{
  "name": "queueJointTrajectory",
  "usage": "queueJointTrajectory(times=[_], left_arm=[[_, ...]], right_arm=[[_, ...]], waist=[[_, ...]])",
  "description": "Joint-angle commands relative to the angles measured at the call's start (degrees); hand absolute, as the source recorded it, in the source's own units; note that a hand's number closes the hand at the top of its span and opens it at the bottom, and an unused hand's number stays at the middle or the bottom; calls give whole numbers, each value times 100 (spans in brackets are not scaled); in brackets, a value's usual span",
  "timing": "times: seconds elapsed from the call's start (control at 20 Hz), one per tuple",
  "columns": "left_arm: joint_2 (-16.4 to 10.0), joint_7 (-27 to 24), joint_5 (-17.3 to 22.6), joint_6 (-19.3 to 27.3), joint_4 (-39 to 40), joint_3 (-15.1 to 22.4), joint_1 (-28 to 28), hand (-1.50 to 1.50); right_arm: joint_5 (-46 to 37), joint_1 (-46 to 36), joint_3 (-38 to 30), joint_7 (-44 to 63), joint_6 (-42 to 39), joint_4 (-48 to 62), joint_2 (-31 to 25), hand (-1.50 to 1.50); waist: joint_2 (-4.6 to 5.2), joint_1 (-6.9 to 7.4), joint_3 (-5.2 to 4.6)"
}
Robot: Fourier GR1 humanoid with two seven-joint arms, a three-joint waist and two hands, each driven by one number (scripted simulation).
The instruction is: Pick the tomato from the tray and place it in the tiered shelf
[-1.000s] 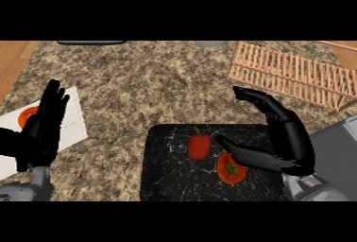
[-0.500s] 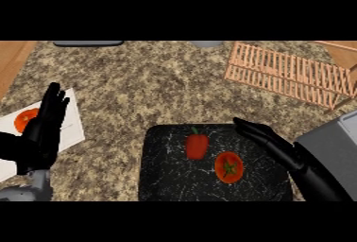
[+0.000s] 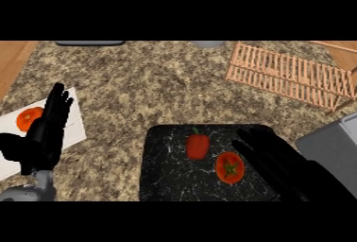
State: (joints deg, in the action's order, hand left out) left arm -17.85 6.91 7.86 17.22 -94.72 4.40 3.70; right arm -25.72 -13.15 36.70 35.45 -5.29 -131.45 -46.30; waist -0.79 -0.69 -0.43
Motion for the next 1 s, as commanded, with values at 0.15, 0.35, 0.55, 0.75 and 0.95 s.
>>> queueJointTrajectory(times=[0.15, 0.35, 0.55, 0.75, 0.95], left_arm=[[45, 5, -56, -51, 96, 28, 131, 0], [39, 27, 71, -154, 162, -101, 182, 0], [23, 38, -133, -55, 57, -36, 151, 0], [27, 344, -70, -41, -270, -17, 67, 0], [-79, 228, 26, -222, -497, -214, -194, 0]], right_arm=[[-1446, -671, 1425, 2590, -963, -239, 1008, -150], [-2113, -1125, 2068, 3158, -1418, 652, 1894, -150], [-2552, -1228, 2149, 3432, -1813, 1214, 2129, -150], [-2802, -933, 2307, 3725, -2096, 1585, 2377, -150], [-3486, -351, 2302, 3258, -1387, 1691, 2278, -150]], waist=[[33, 69, 15], [53, 108, 24], [49, 78, 25], [30, 75, 32], [53, 72, 43]])
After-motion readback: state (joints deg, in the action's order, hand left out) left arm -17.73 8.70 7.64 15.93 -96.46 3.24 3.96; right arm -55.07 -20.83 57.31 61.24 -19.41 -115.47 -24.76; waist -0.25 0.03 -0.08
